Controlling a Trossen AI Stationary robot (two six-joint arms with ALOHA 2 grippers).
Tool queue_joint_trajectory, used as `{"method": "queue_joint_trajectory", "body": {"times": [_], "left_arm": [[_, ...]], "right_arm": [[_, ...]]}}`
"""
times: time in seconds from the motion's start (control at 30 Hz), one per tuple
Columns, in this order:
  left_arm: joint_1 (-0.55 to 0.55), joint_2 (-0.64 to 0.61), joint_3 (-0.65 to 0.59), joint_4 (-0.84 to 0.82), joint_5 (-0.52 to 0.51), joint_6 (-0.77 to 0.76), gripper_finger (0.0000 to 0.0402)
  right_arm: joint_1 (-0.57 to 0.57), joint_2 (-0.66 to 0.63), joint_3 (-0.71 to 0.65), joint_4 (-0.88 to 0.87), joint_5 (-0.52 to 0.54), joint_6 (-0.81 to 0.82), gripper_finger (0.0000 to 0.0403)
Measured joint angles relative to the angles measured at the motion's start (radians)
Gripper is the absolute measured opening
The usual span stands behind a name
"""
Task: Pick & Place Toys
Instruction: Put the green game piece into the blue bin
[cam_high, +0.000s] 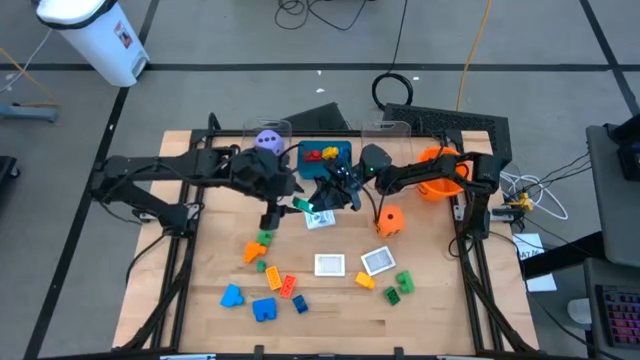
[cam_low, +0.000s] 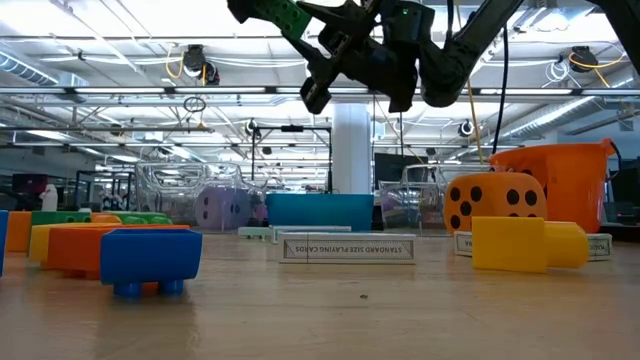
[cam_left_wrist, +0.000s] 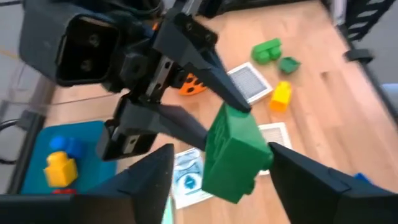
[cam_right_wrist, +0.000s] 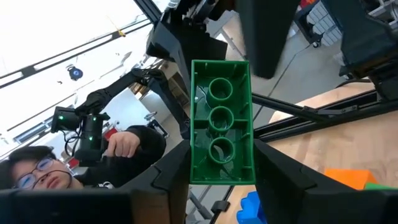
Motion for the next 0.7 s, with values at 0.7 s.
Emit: {"method": "queue_joint_trajectory", "body": {"times": [0.7], "left_arm": [[0.028, -0.009, 0.000, -0.116, -0.008, 0.072, 0.0095]], "right_arm": [[-0.064, 0.000, 0.000, 0.112, -0.053, 0.102, 0.0219]]}}
